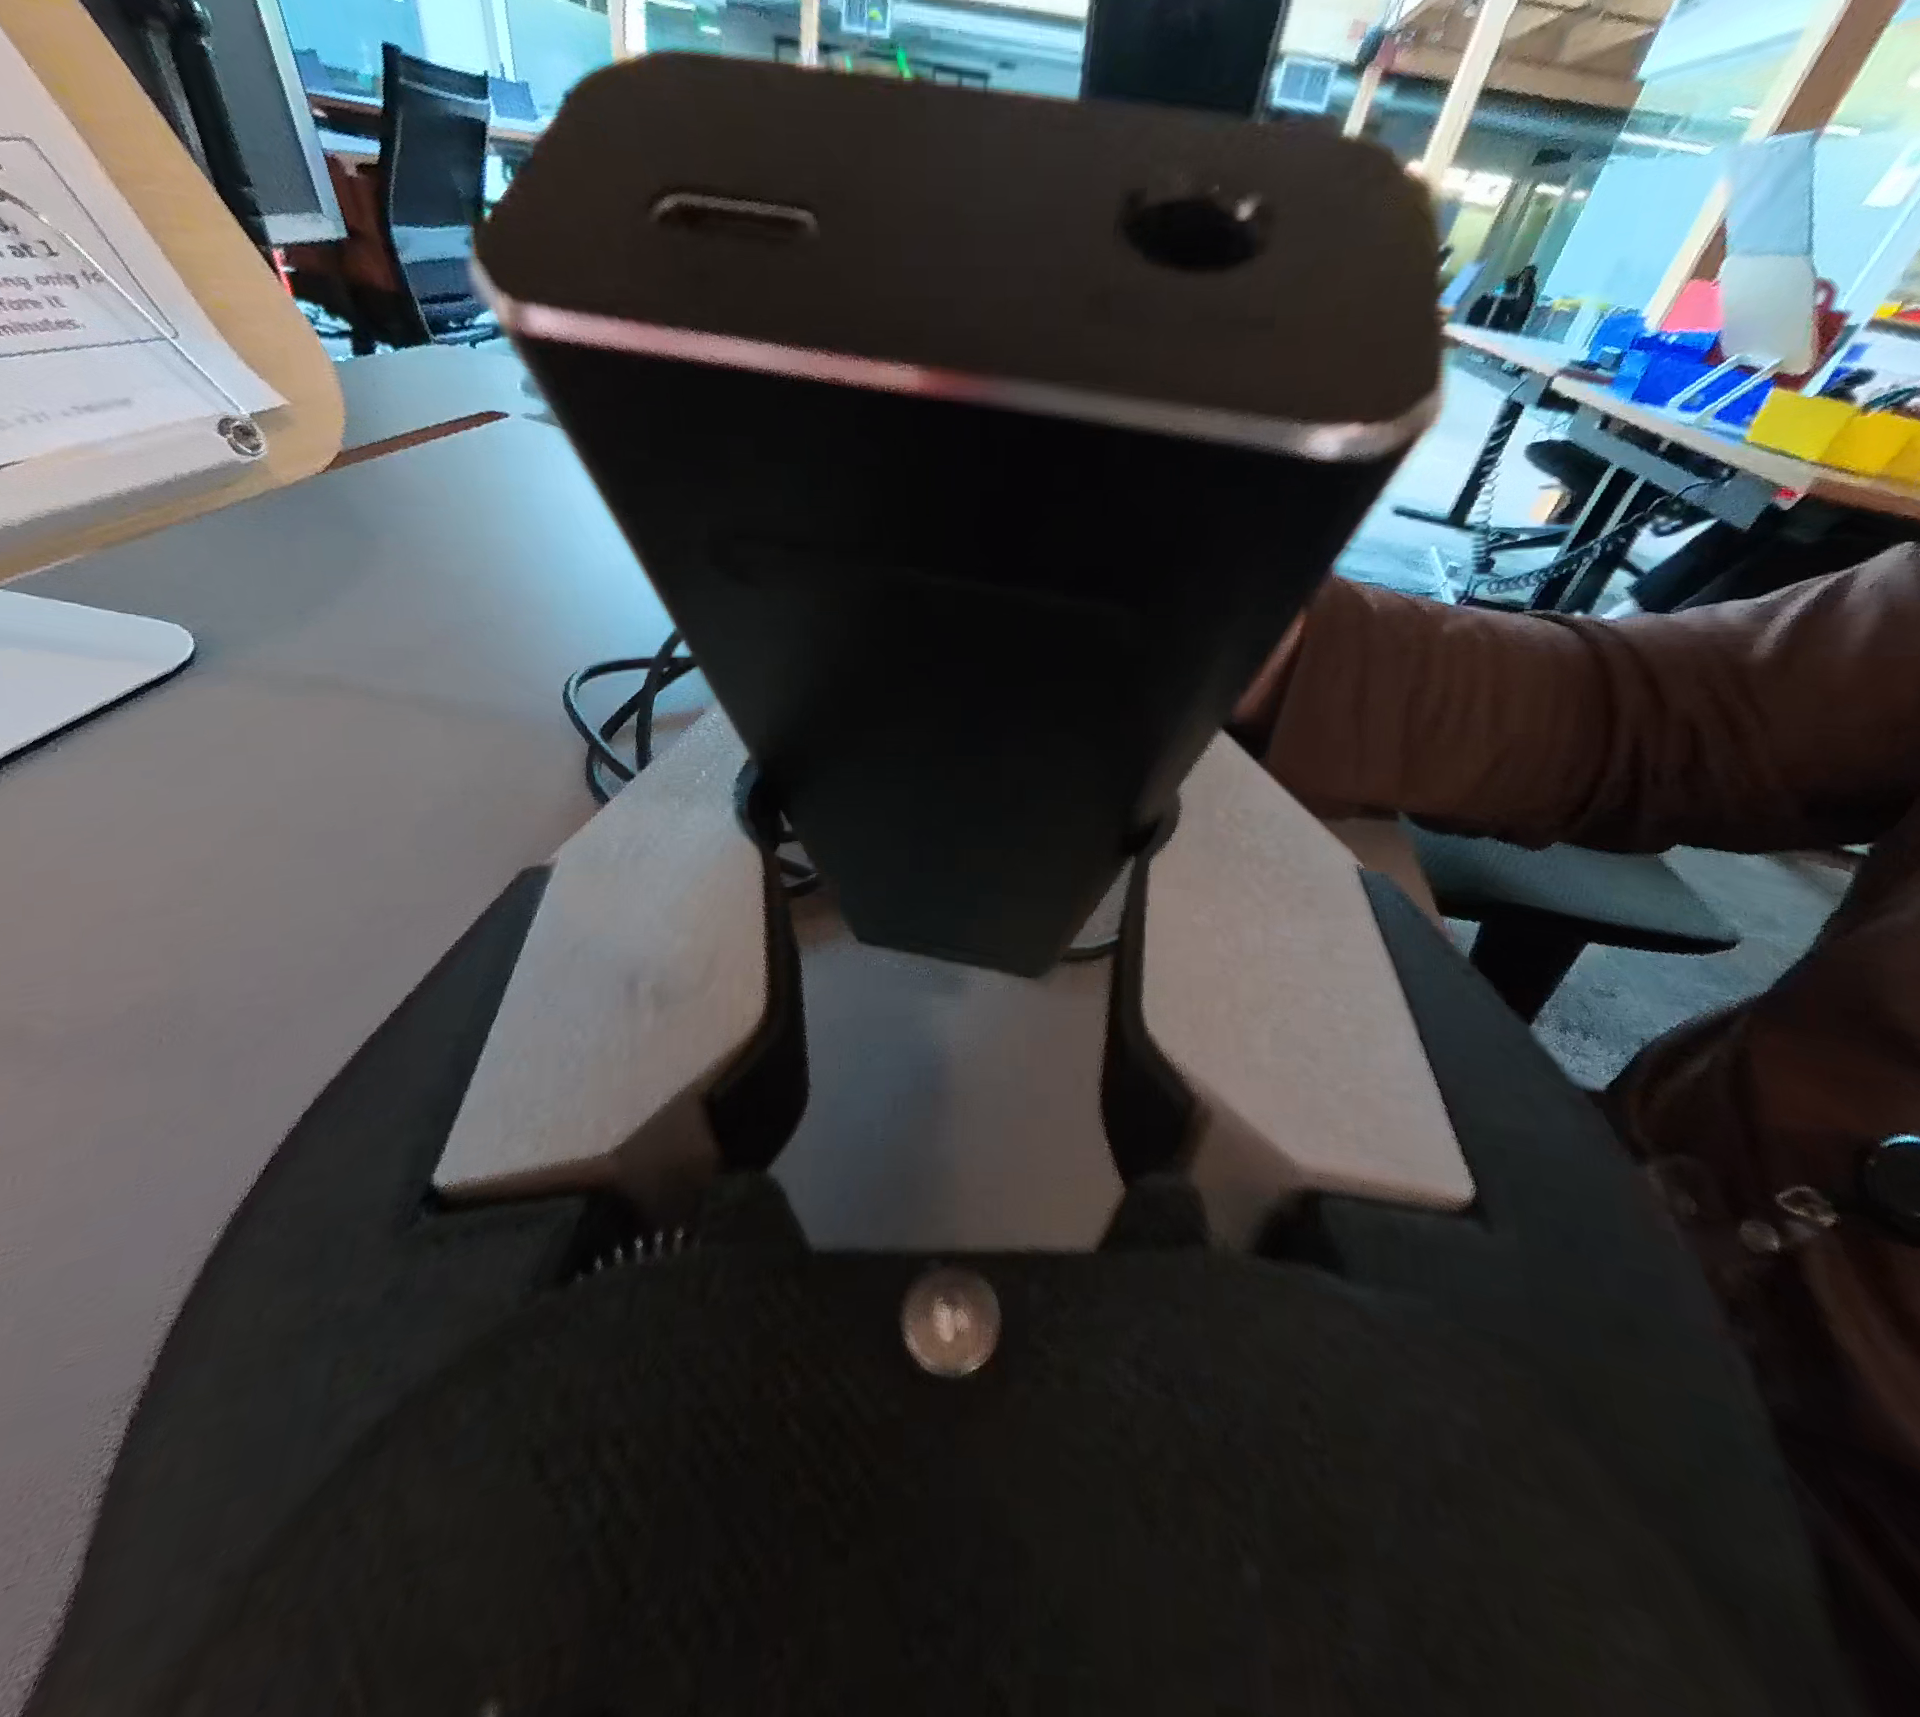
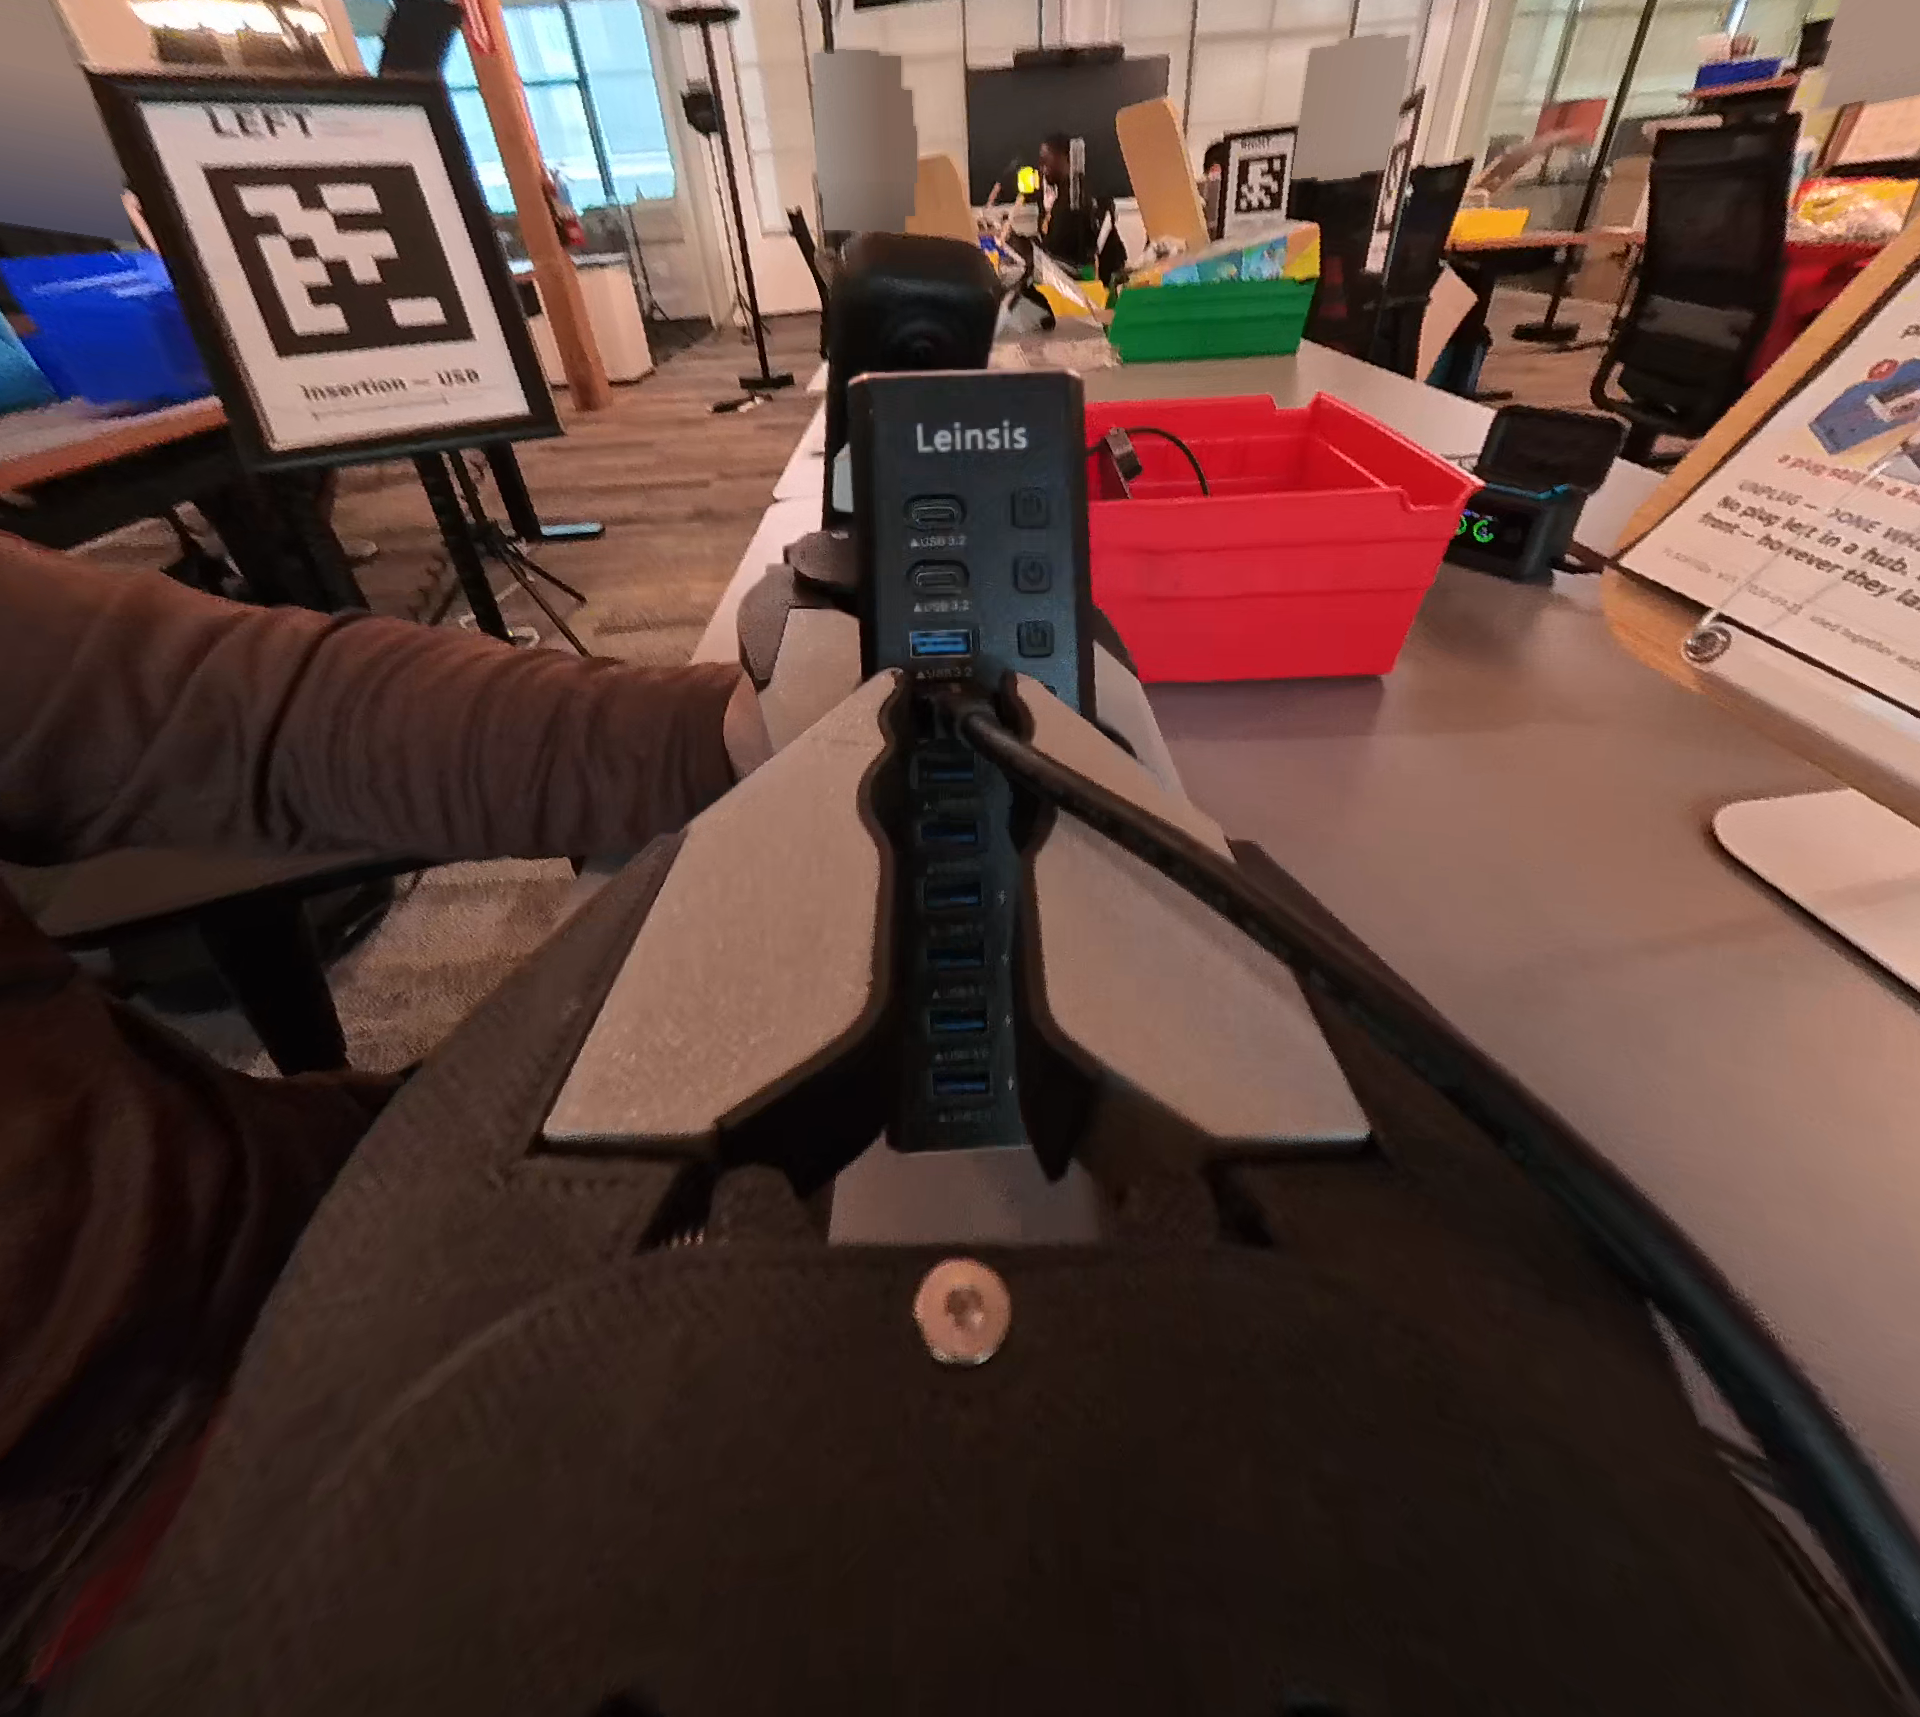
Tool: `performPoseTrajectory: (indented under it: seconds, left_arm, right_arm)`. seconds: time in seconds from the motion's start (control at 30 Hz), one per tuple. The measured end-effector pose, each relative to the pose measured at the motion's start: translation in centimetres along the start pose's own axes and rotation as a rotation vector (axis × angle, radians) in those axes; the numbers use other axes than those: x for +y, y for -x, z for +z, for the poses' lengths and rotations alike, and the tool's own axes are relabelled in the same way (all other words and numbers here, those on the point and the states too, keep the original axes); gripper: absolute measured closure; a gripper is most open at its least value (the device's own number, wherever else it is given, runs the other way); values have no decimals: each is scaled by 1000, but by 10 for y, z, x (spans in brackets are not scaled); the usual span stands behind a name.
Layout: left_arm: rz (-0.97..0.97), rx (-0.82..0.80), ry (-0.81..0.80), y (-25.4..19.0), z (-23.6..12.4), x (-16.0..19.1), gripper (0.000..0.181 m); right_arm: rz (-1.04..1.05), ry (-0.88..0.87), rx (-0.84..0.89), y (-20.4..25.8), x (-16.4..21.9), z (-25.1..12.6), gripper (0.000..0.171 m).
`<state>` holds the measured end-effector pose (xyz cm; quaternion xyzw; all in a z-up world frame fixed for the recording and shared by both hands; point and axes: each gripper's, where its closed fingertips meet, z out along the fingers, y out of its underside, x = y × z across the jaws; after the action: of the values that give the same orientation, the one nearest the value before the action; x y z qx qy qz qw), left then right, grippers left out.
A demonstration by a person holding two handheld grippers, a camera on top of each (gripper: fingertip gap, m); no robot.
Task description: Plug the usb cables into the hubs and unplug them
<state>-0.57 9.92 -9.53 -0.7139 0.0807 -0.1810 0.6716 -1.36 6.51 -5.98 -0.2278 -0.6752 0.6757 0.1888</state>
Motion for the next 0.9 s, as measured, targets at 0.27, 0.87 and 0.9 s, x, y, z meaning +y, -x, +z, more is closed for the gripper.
performPoseTrajectory:
  seconds: [0.27, 0.87, 0.9]
  left_arm:
    - [-18, -51, 10, 10, -2, 3, 114]
    - [-61, -39, 16, 8, -3, 8, 114]
    - [-61, -39, 18, 7, -3, 8, 114]
  right_arm:
    - [27, 15, 43, -6, 5, 3, 158]
    - [-2, 44, 78, -4, 7, 8, 157]
    - [2, 45, 75, -3, 8, 9, 157]
